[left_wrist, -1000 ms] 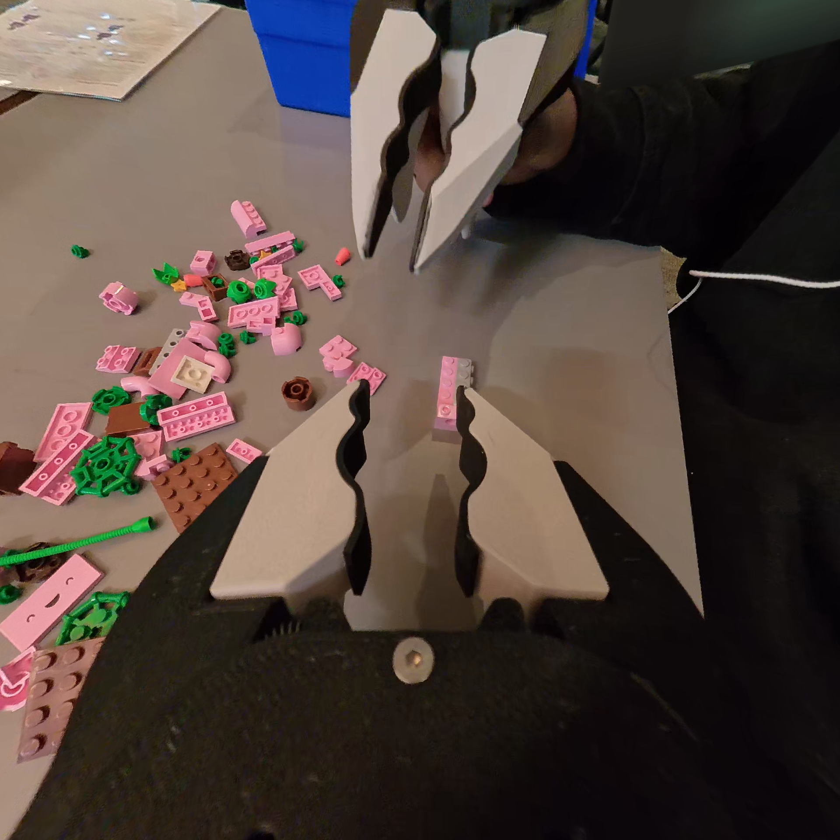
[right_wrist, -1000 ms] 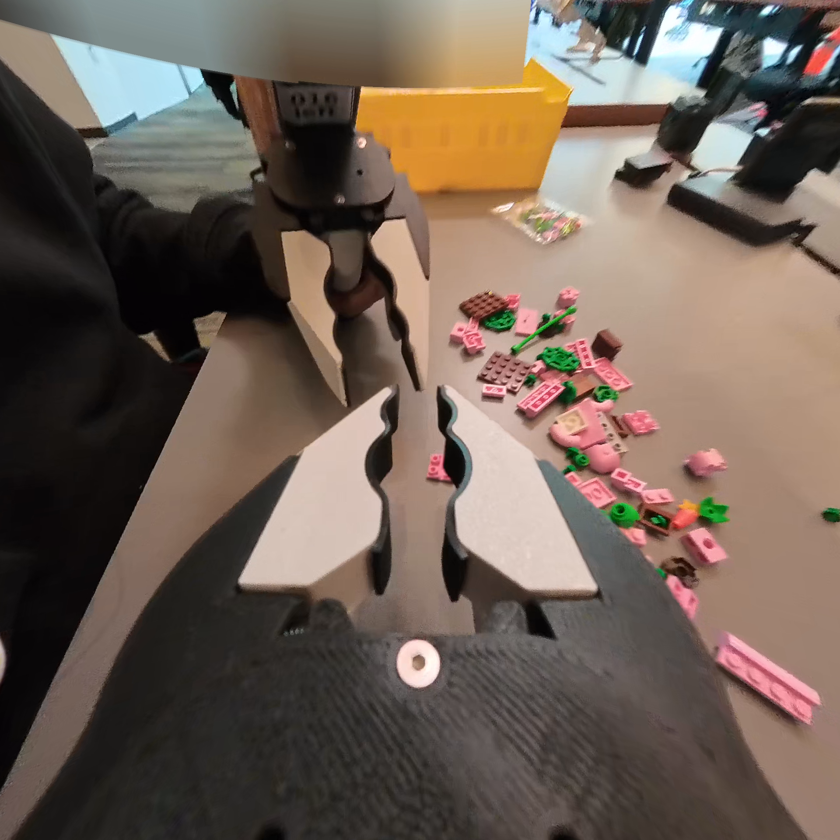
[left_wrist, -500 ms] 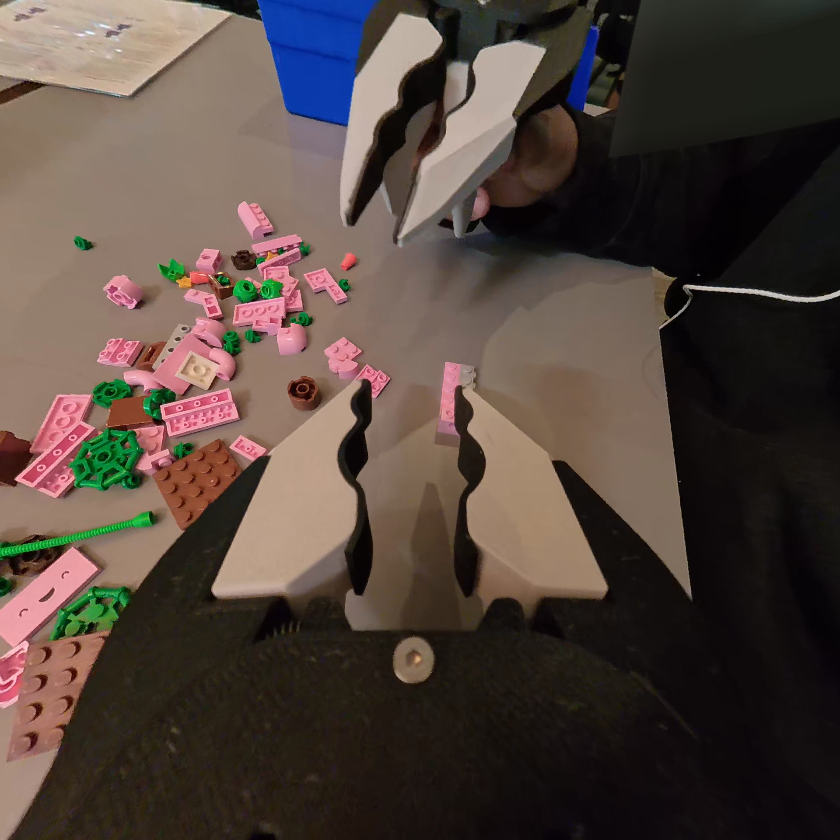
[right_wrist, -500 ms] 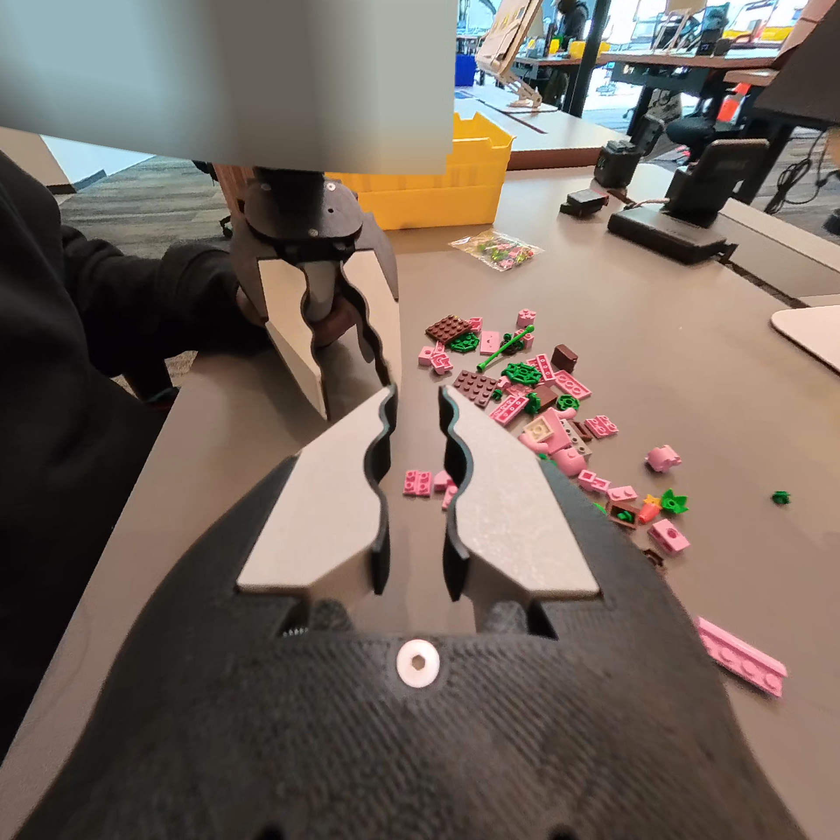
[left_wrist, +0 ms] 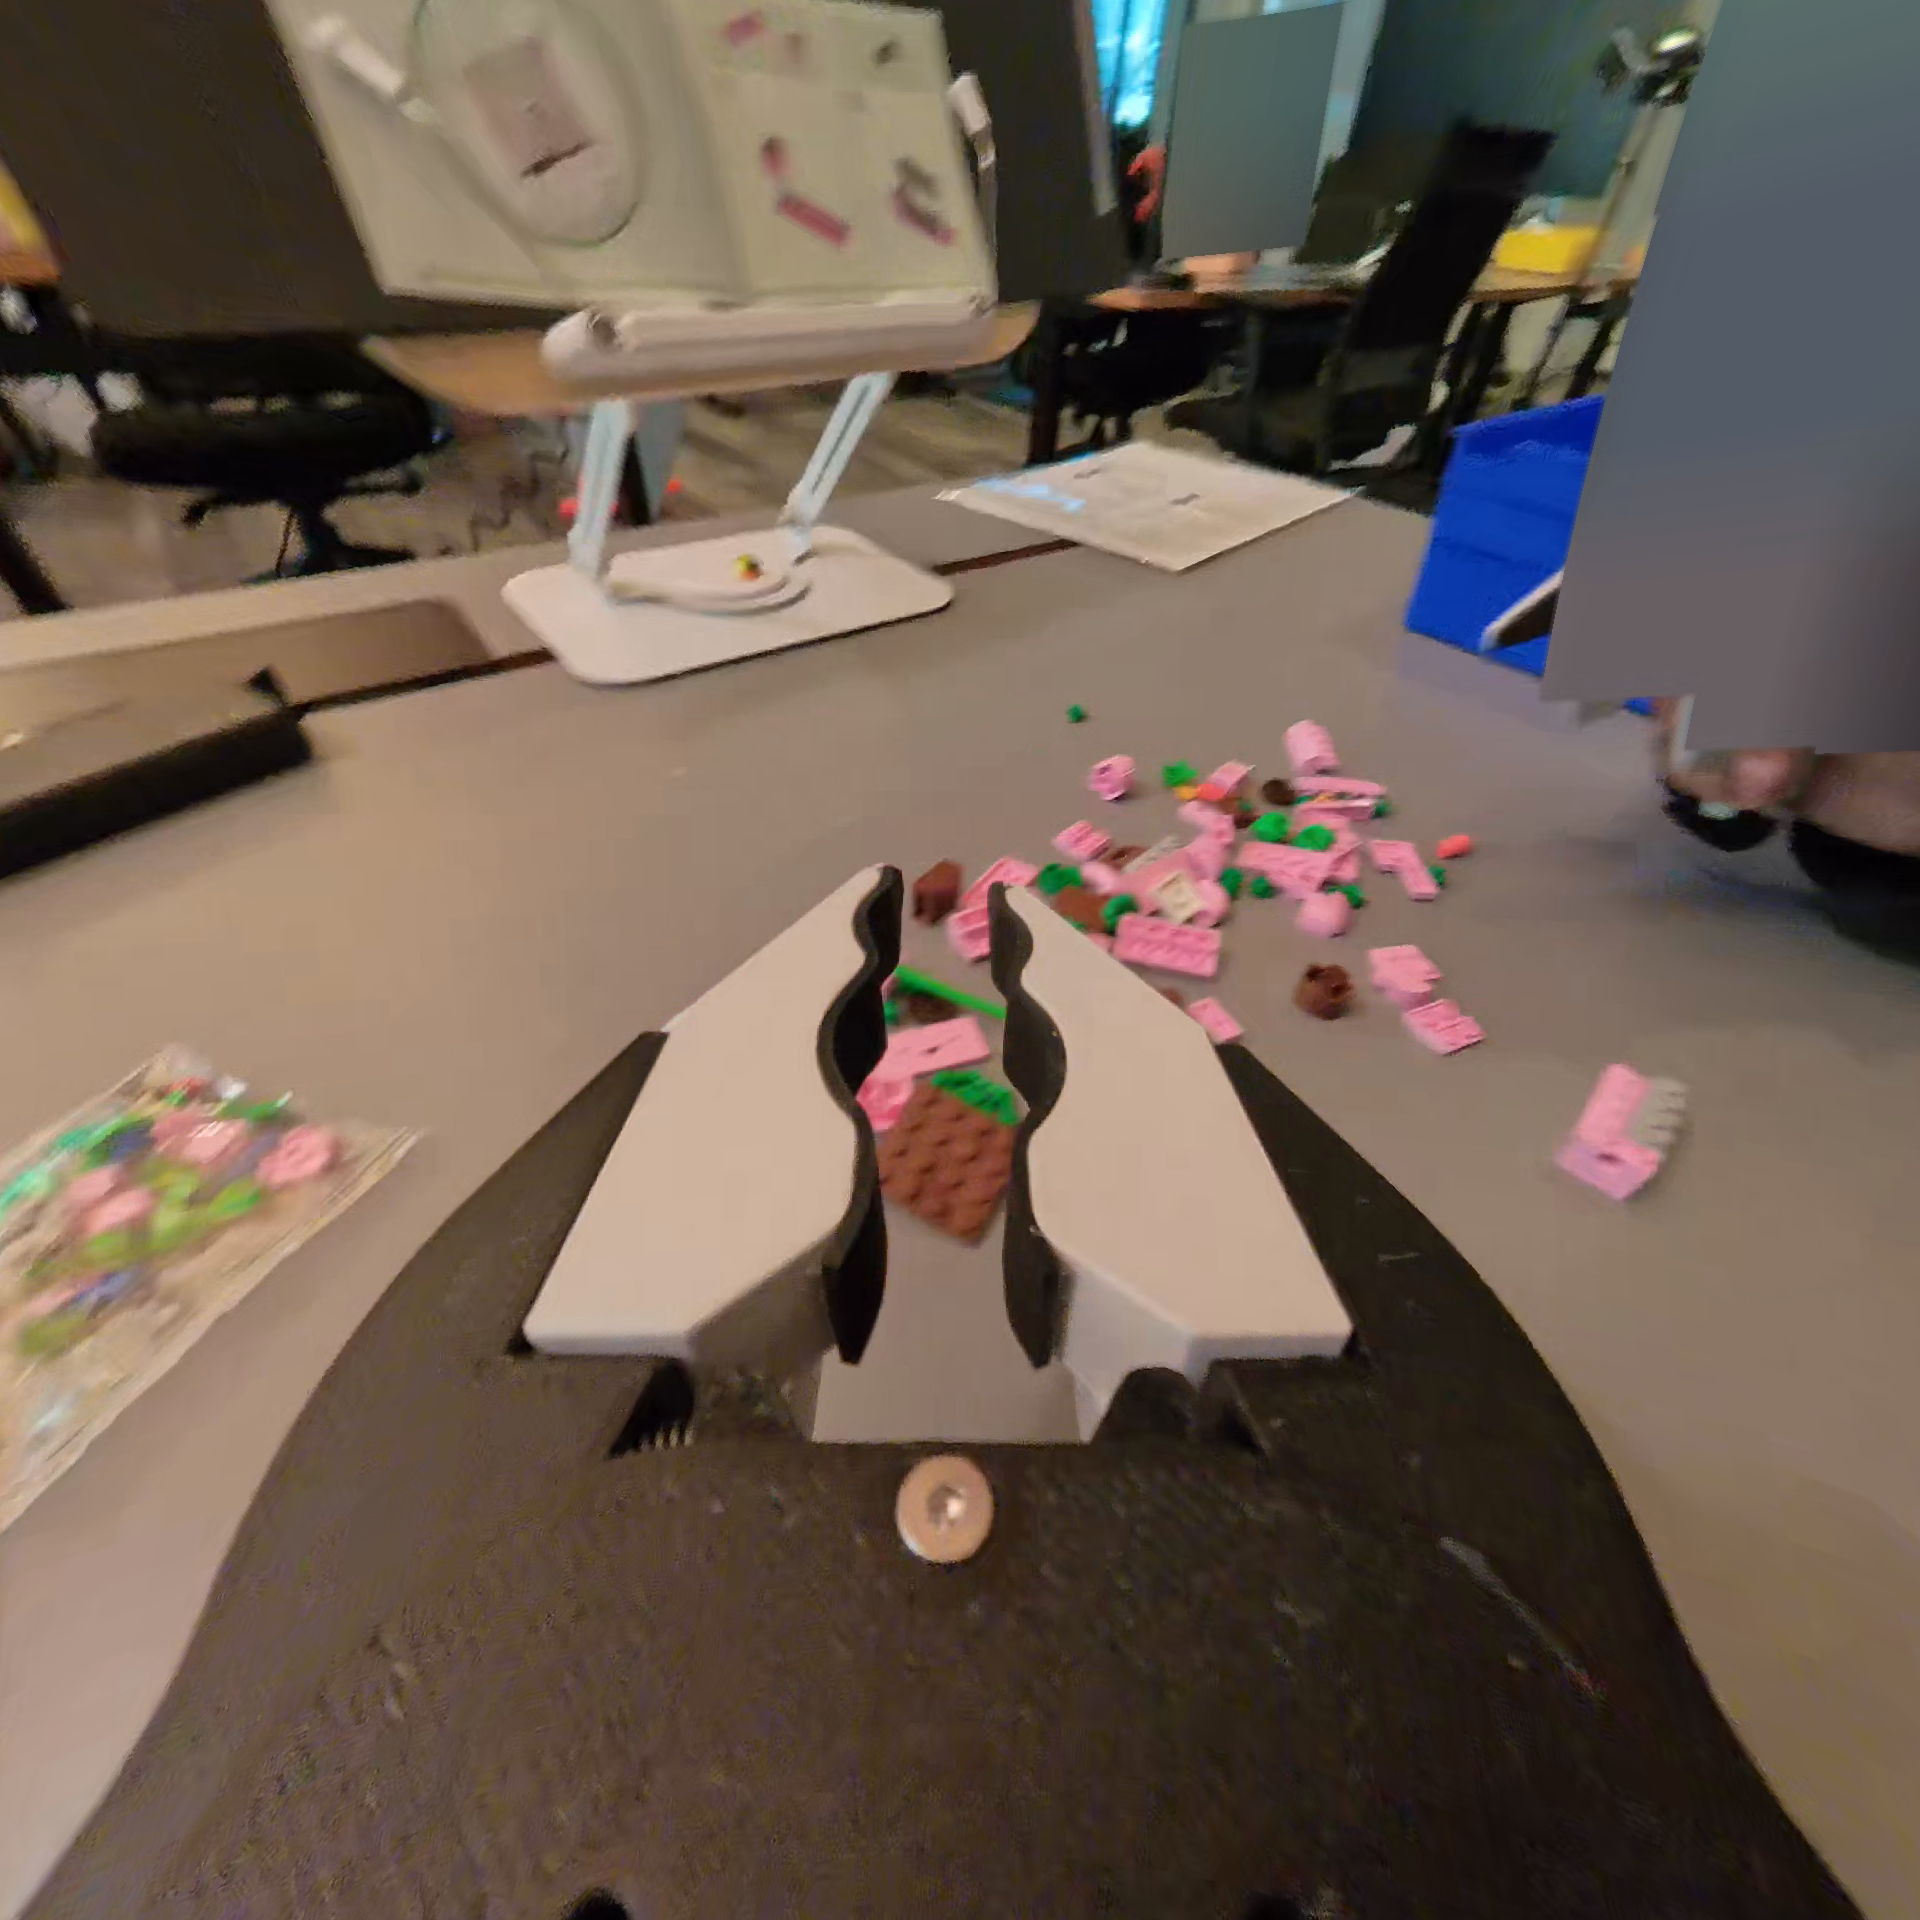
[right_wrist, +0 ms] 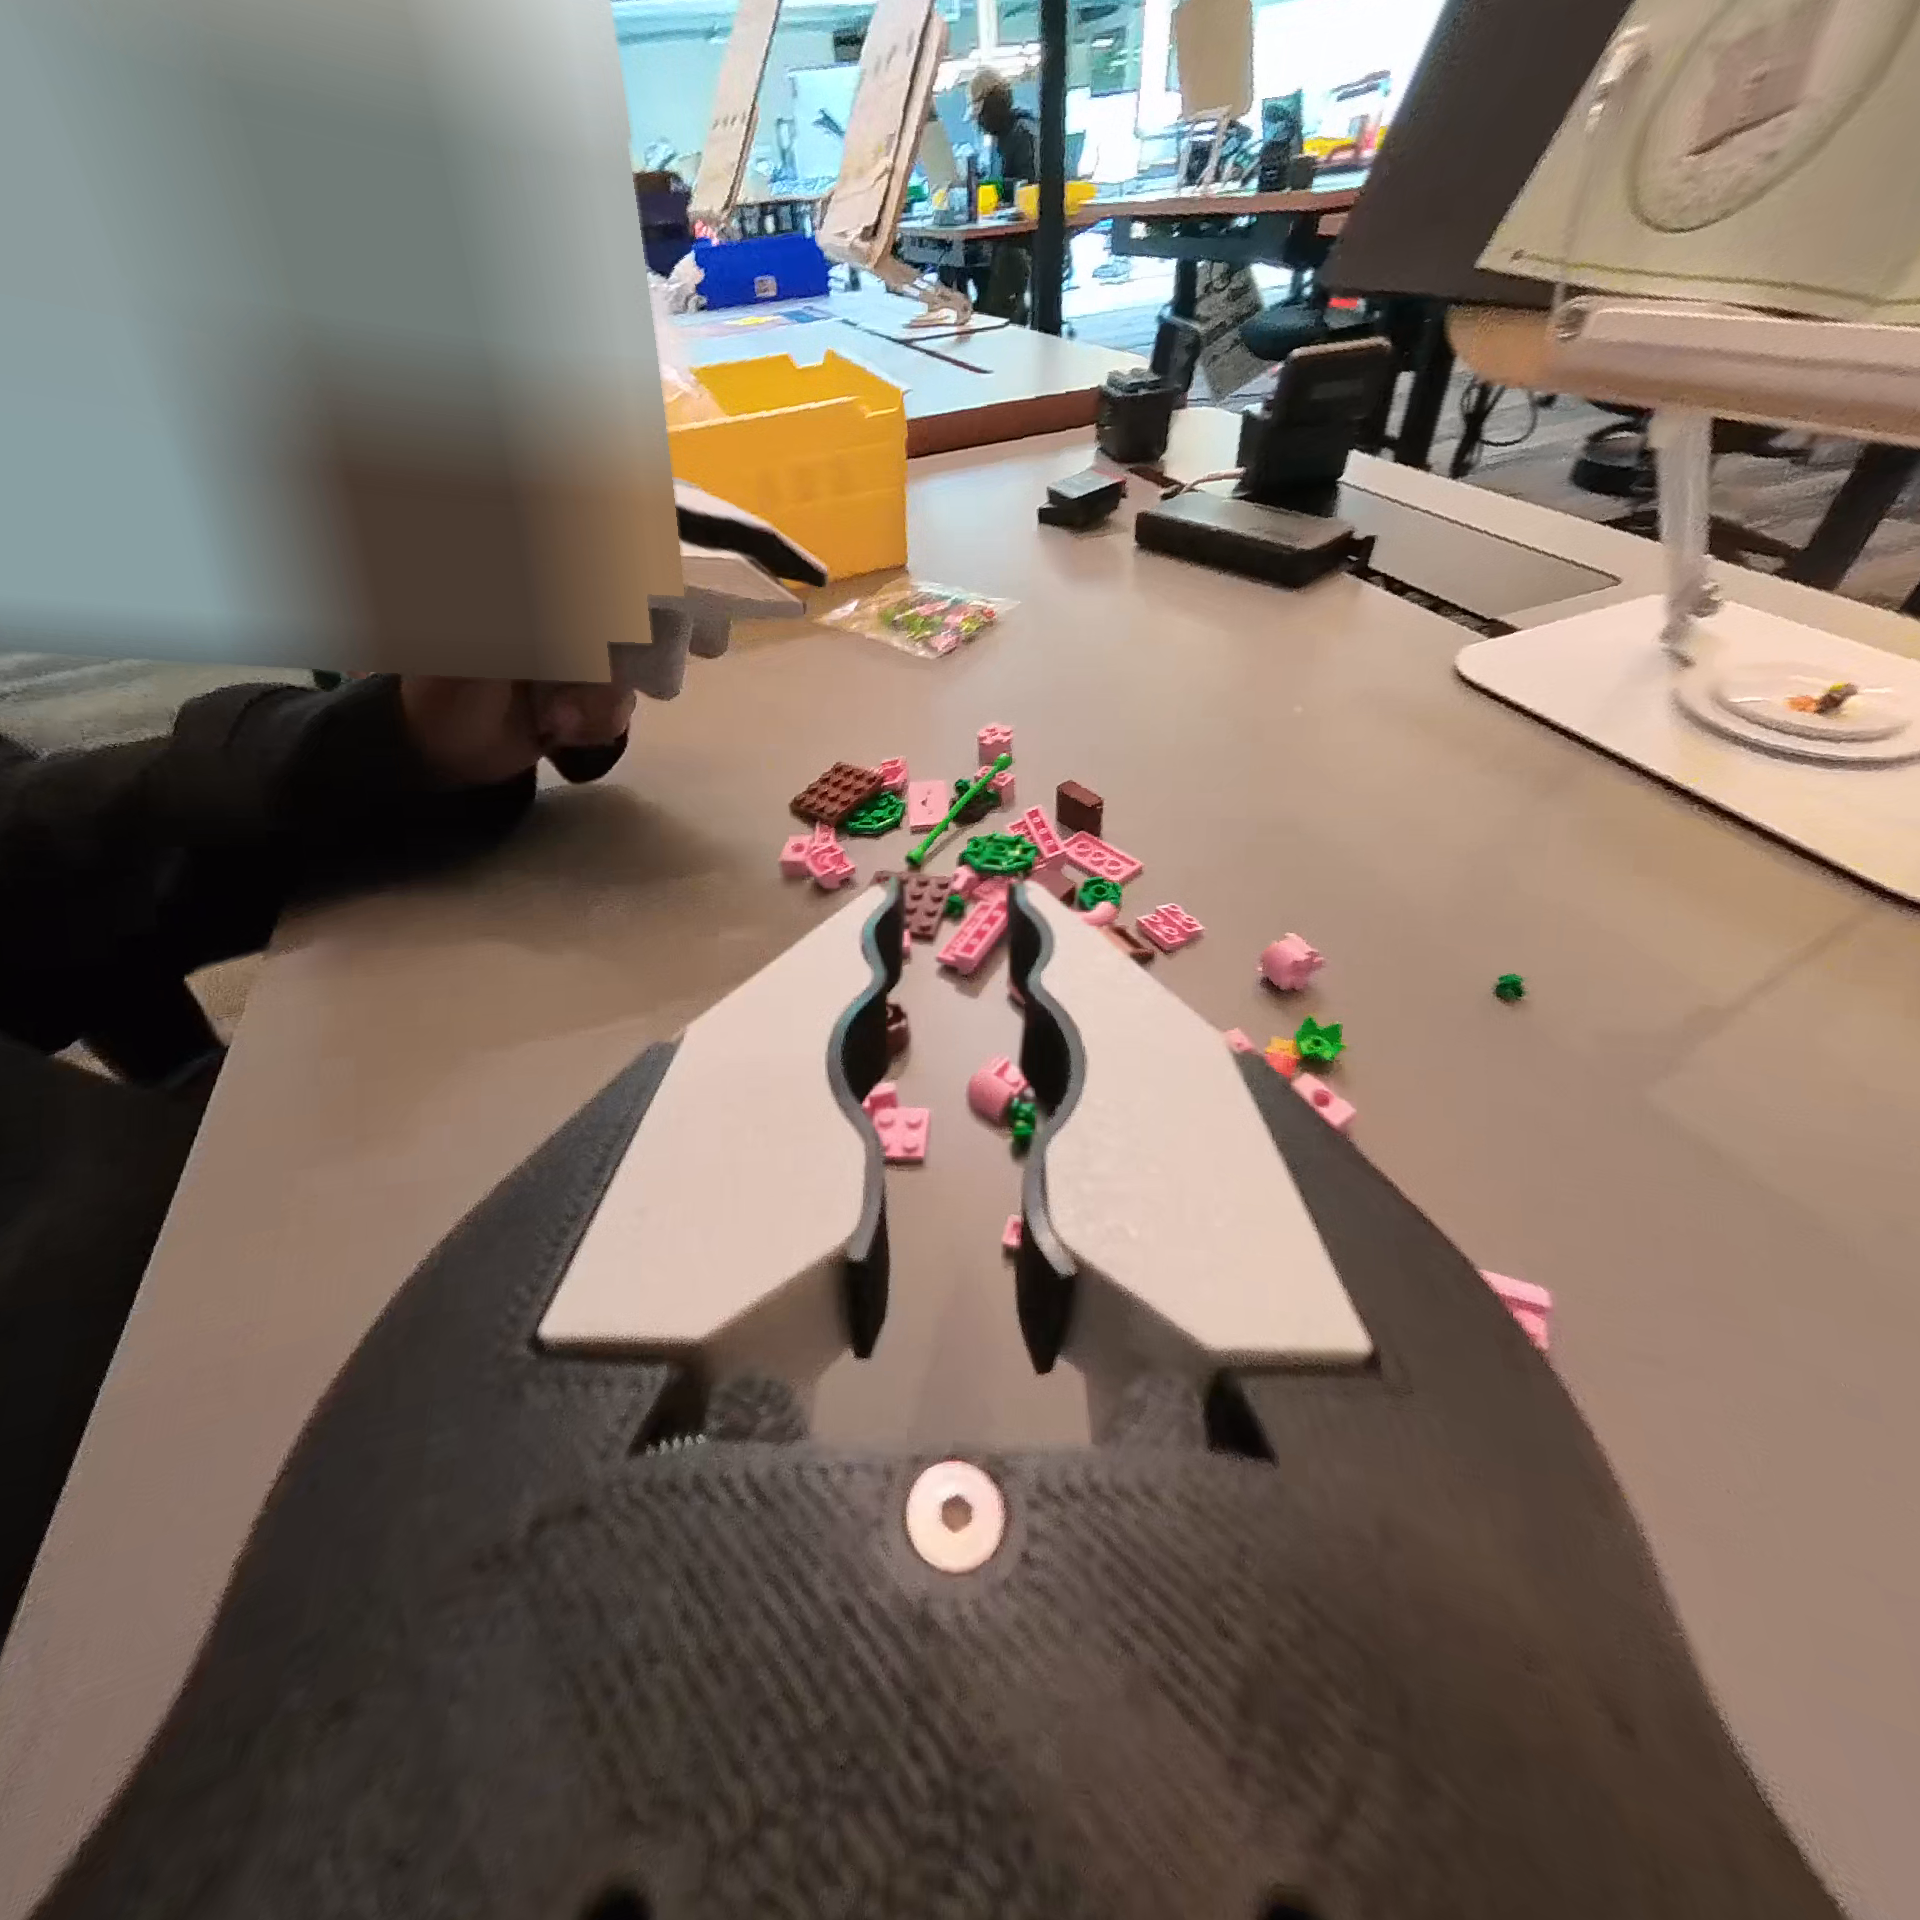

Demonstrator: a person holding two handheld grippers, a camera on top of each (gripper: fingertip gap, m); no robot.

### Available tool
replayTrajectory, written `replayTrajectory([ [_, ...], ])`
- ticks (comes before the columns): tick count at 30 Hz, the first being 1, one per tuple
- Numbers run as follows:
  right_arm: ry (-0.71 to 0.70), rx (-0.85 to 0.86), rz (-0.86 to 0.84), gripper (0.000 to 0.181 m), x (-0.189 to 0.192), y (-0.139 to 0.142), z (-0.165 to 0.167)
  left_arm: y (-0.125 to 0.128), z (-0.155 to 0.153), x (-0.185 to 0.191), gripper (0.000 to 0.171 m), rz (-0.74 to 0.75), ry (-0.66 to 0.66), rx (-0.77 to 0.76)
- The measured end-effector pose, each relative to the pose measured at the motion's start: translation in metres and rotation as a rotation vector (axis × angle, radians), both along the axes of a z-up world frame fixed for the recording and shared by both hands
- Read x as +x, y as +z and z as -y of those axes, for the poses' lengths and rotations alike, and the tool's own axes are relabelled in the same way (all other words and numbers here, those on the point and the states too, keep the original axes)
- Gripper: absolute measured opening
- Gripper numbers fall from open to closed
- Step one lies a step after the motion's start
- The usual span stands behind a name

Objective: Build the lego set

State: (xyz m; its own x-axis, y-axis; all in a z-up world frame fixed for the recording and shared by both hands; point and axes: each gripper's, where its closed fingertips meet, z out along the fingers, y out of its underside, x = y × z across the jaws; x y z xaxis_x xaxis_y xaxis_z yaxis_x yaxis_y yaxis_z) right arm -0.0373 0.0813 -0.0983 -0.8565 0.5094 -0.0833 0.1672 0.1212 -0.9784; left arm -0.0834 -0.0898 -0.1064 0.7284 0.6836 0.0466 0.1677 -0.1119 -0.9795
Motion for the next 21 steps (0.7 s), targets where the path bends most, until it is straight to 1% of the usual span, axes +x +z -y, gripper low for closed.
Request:
replayTrajectory([
  [3,-0.034,-0.052,0.027,0.017,-0.005,0.006,-0.009,-0.018,0.015,-0.011,0.013,0.087,0.033,-0.038],
  [6,-0.132,-0.053,0.046,0.017,-0.018,0.005,-0.026,-0.021,0.007,-0.007,0.013,0.166,-0.027,0.023],
  [9,-0.203,-0.084,0.045,0.019,-0.028,0.011,-0.044,-0.021,0.005,-0.006,0.012,0.171,-0.037,0.028],
  [13,-0.224,-0.125,0.049,0.023,-0.032,0.017,-0.054,-0.021,0.004,-0.005,0.013,0.181,-0.049,0.044],
  [18,-0.230,-0.095,0.050,0.027,-0.034,0.012,-0.053,-0.021,0.003,-0.004,0.013,0.198,-0.062,0.069],
  [21,-0.233,-0.007,0.110,0.041,-0.037,-0.009,-0.049,-0.021,0.001,-0.003,0.014,0.218,-0.078,0.086],
])
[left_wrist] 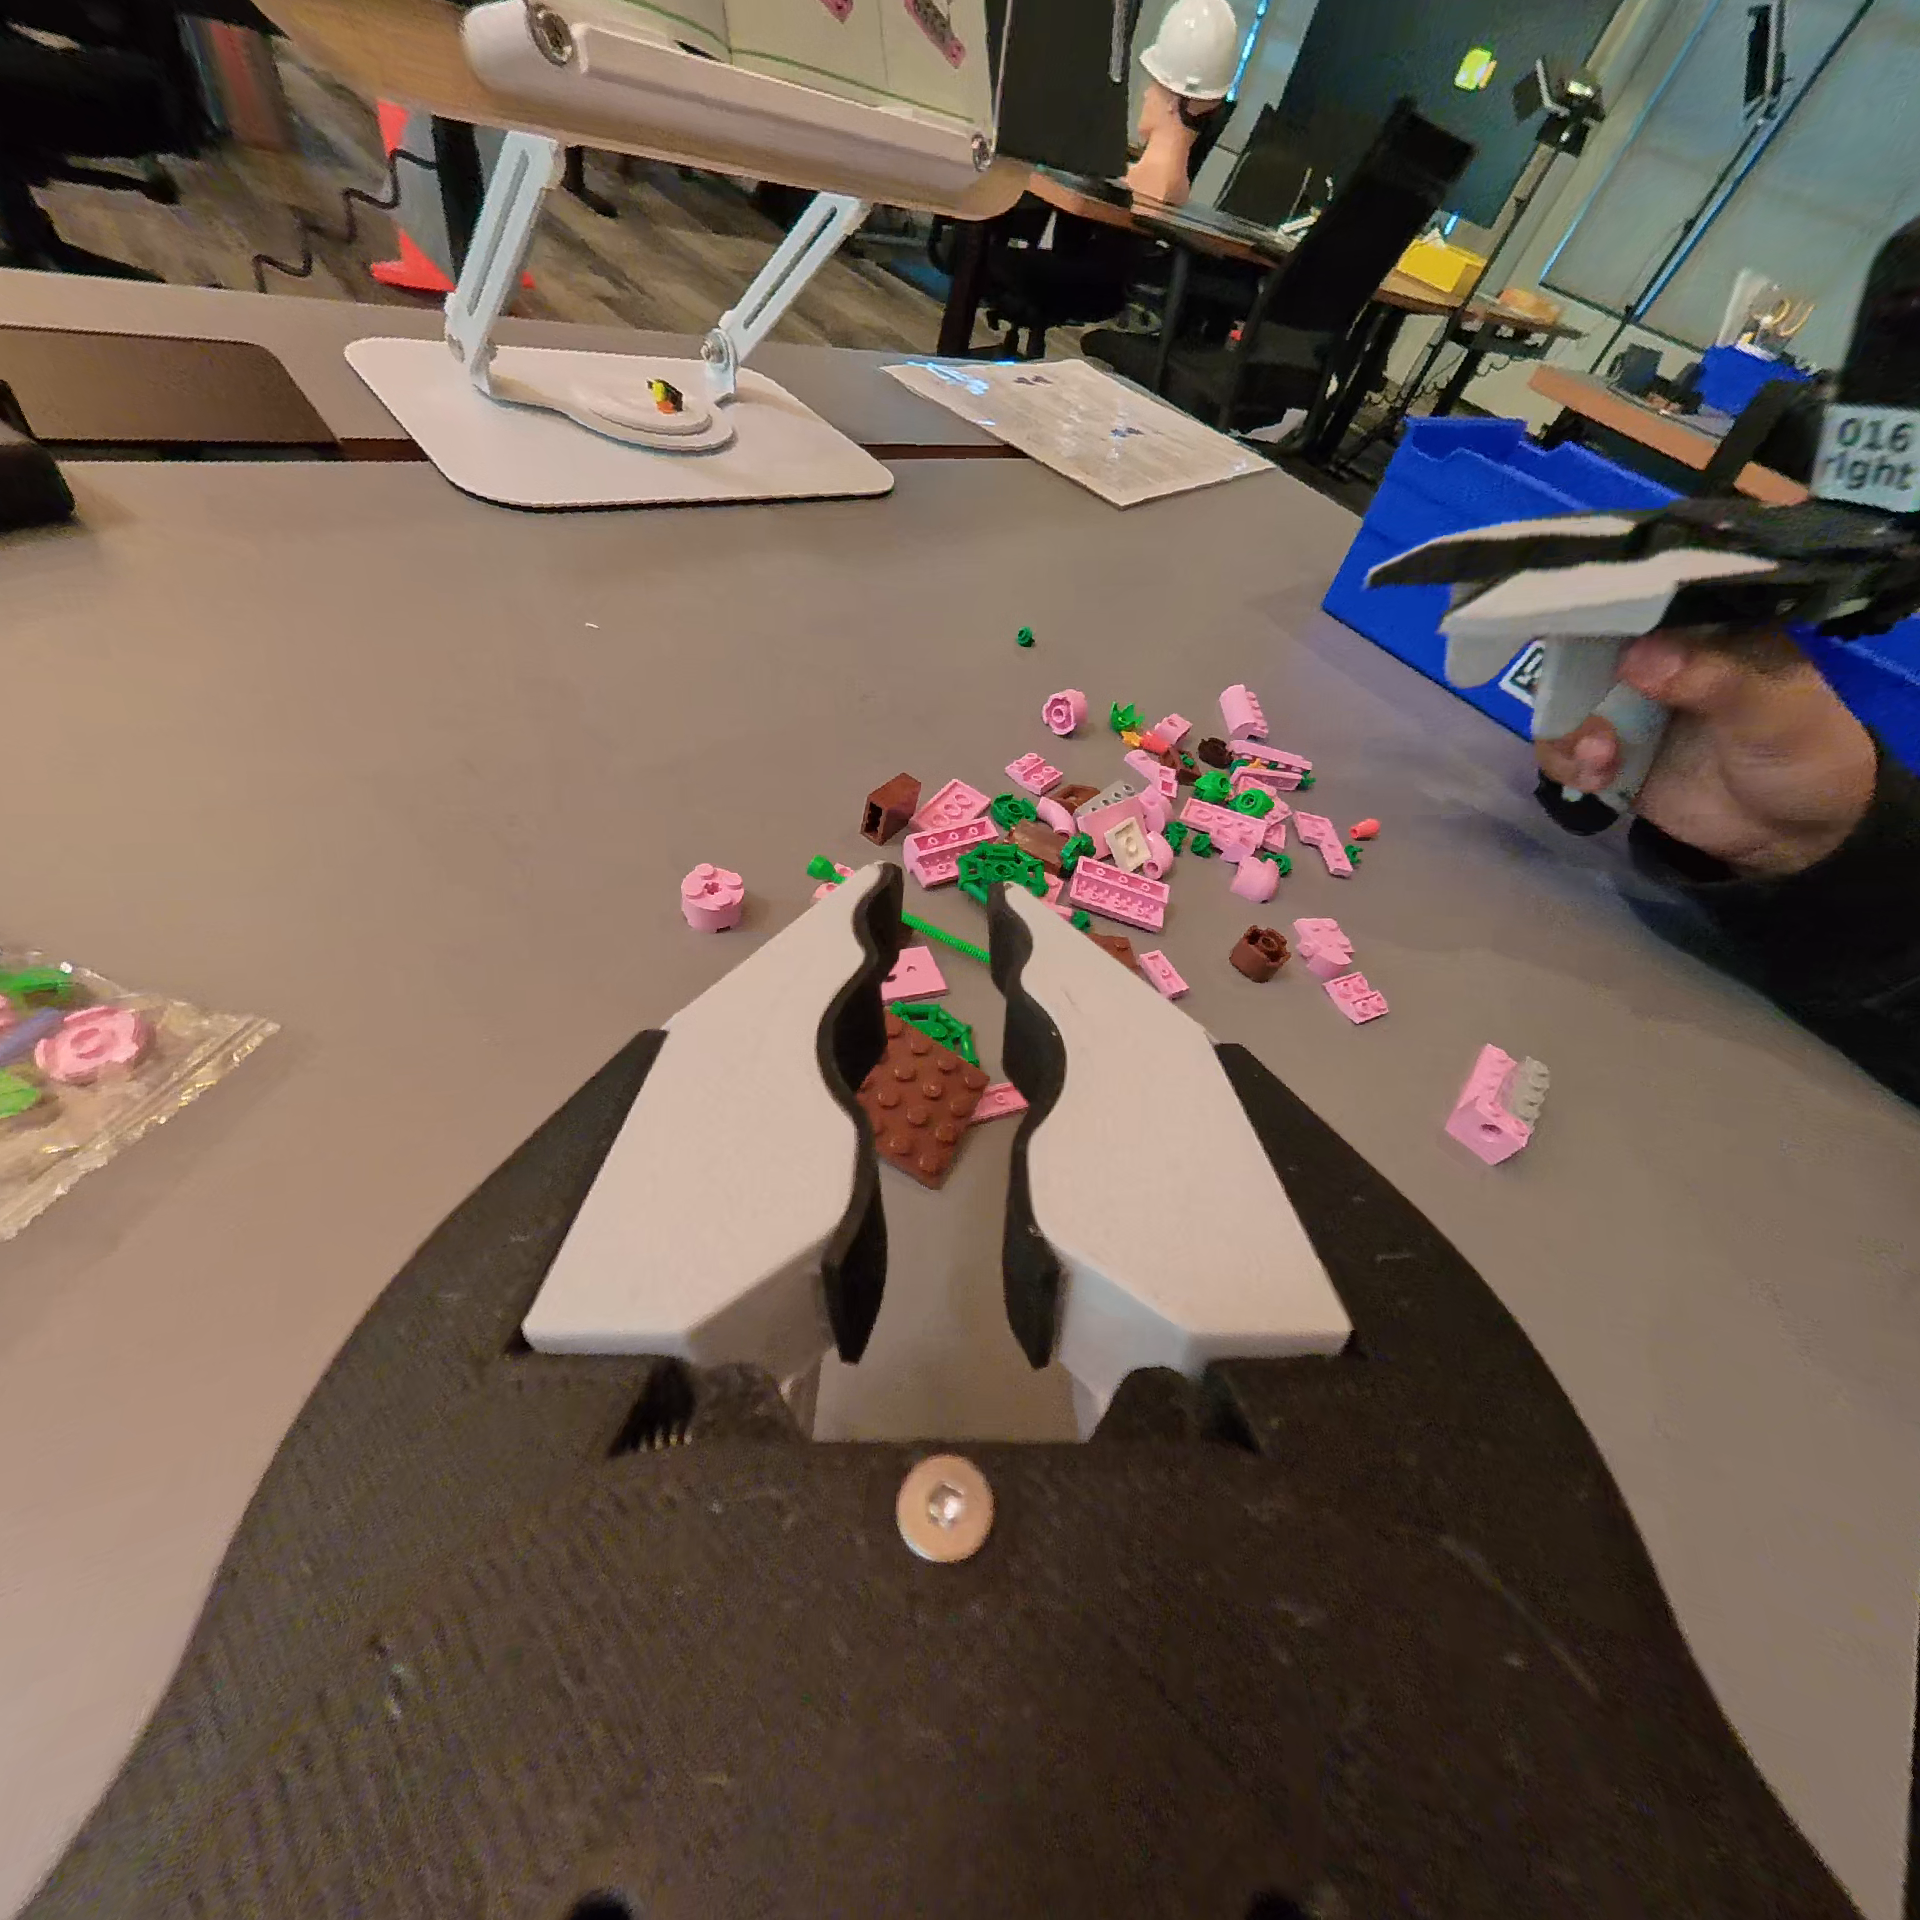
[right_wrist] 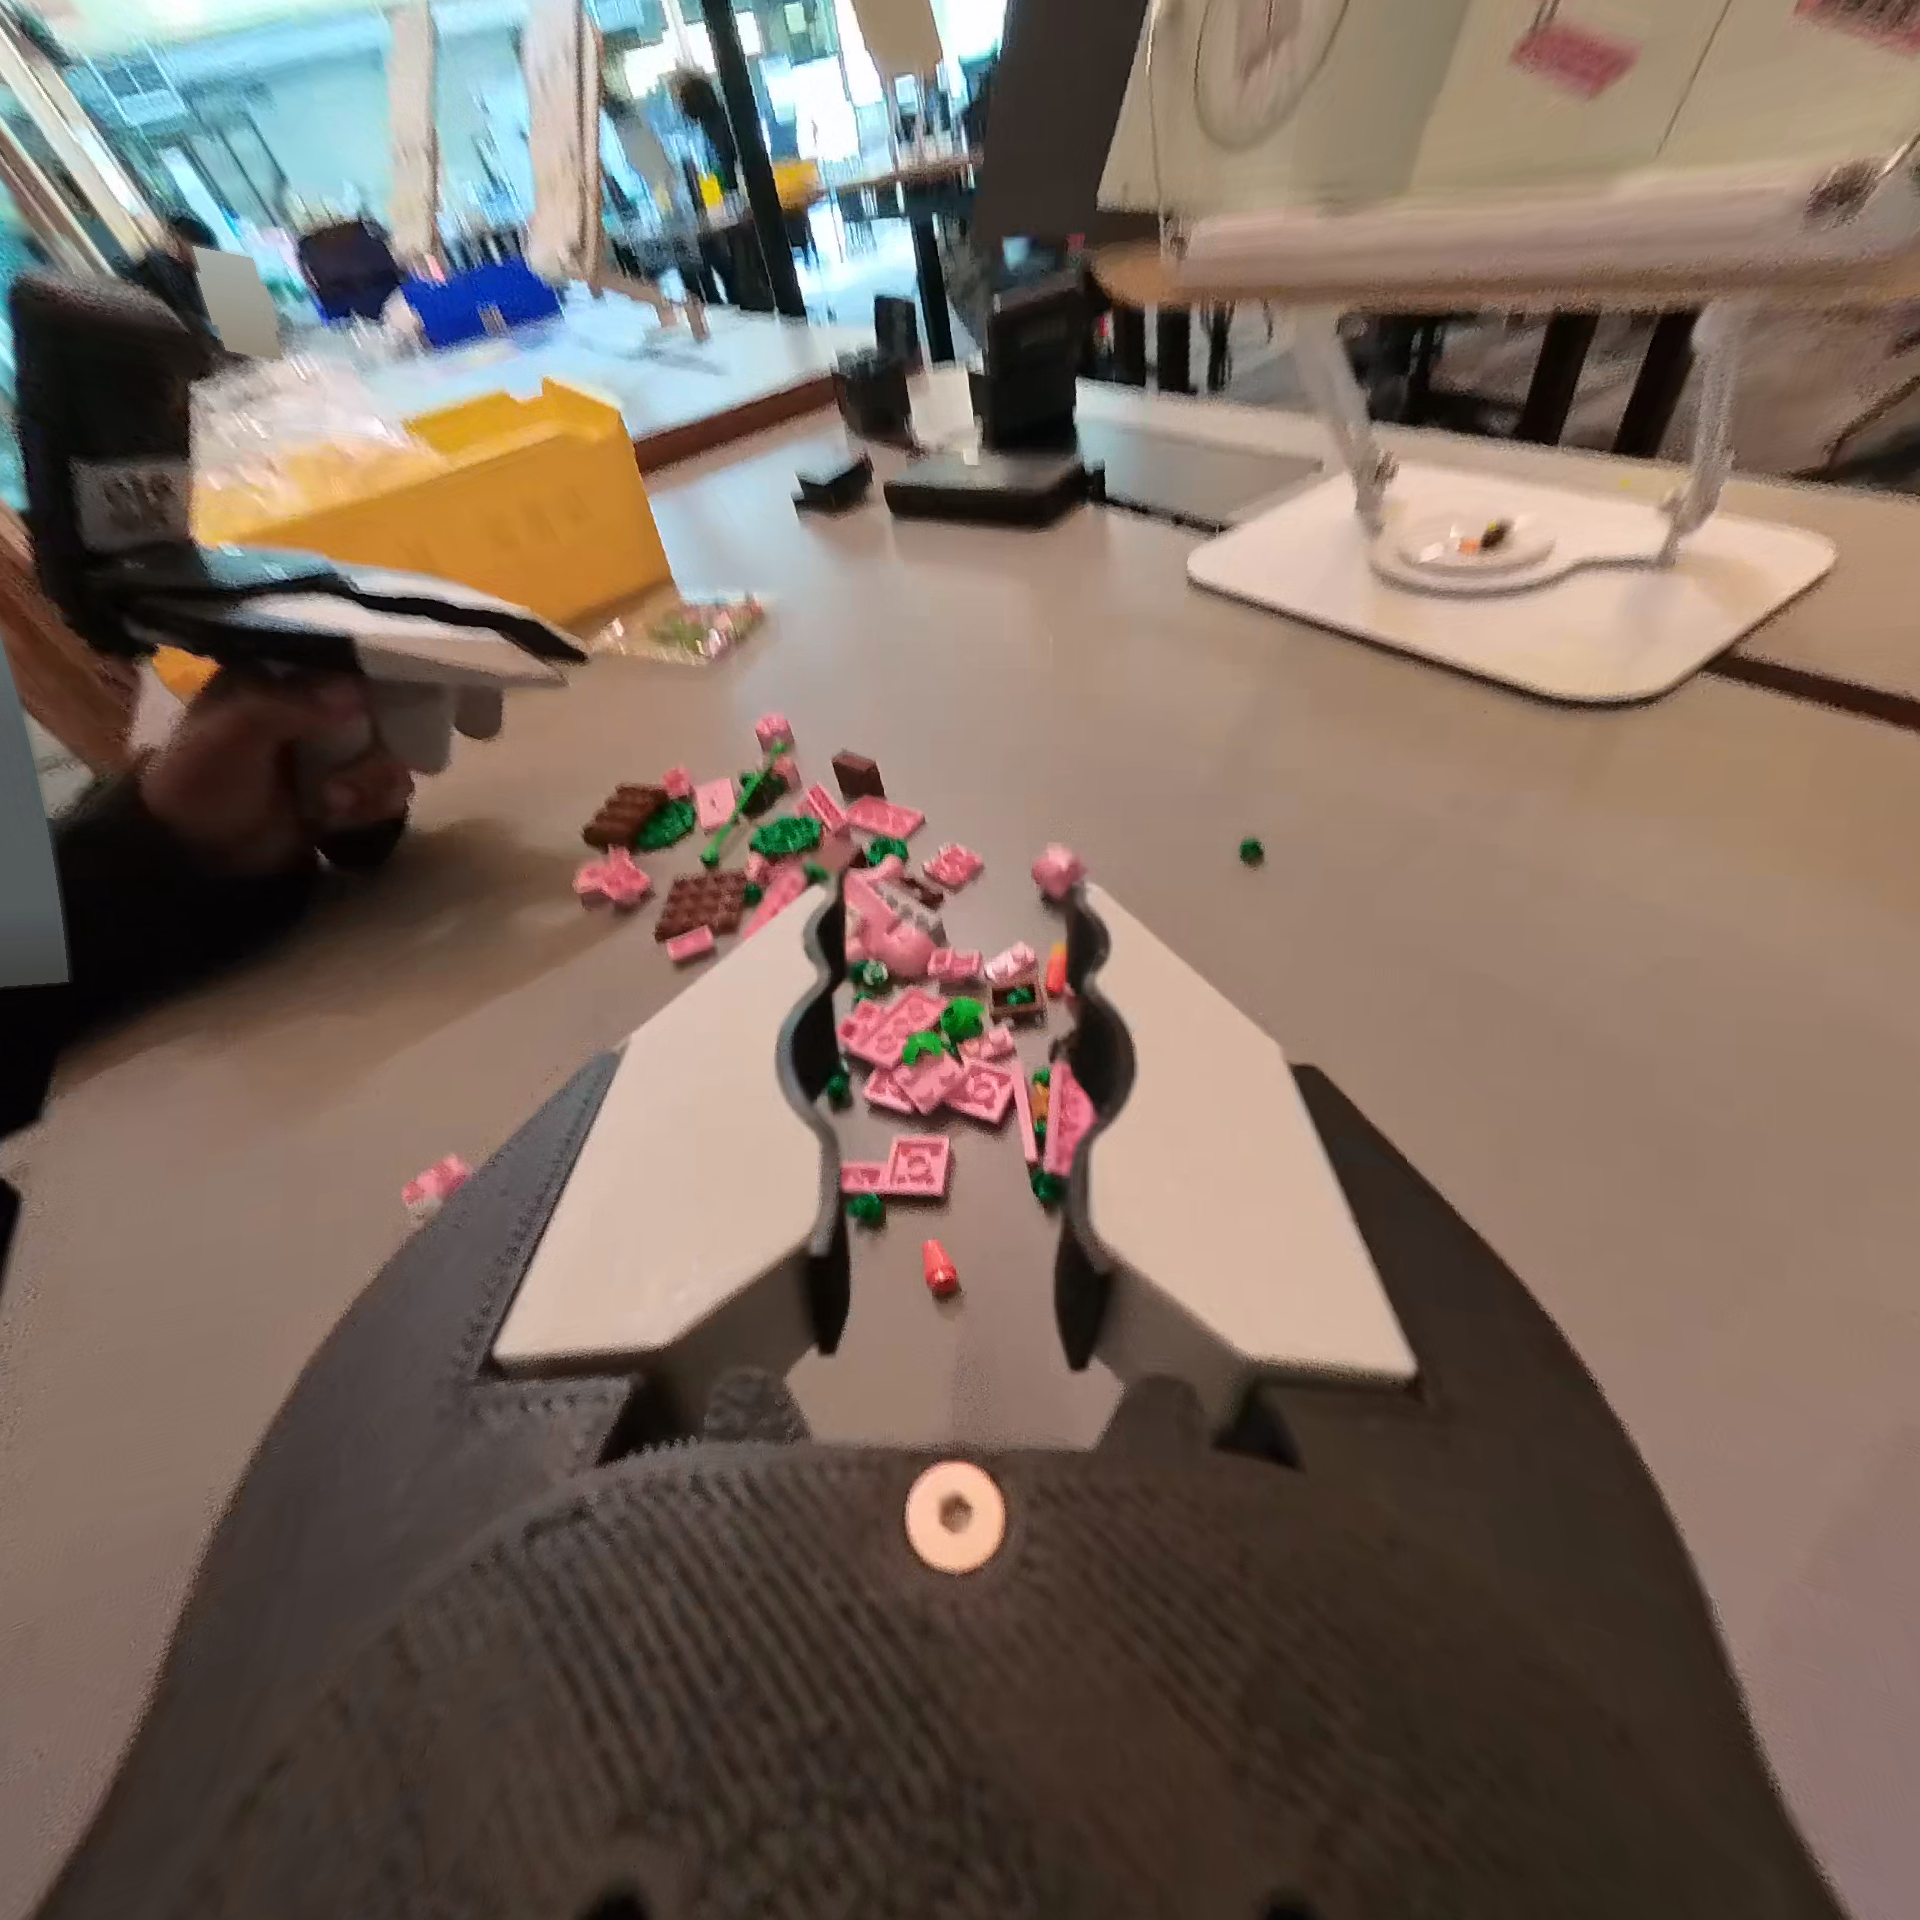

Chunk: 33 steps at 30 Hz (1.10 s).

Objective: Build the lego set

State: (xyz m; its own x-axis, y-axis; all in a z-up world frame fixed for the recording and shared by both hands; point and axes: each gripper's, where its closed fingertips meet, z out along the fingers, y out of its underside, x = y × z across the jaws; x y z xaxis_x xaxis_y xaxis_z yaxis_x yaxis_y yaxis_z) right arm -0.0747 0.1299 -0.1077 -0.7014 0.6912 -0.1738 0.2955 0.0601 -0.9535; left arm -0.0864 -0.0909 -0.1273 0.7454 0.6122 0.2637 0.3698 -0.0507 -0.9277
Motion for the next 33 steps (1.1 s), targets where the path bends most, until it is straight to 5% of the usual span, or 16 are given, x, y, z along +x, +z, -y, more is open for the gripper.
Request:
replayTrajectory([
  [5,0.003,0.140,0.069,0.045,-0.002,-0.029,0.002,0.000,-0.001,0.001,0.015,0.011,-0.007,0.012],
  [24,0.116,0.165,0.100,0.039,0.013,-0.042,0.029,-0.002,-0.006,0.004,0.016,0.032,-0.040,0.021],
  [33,0.152,0.252,0.020,0.000,-0.020,-0.038,0.047,-0.003,-0.010,0.005,0.016,0.047,-0.053,0.021],
])
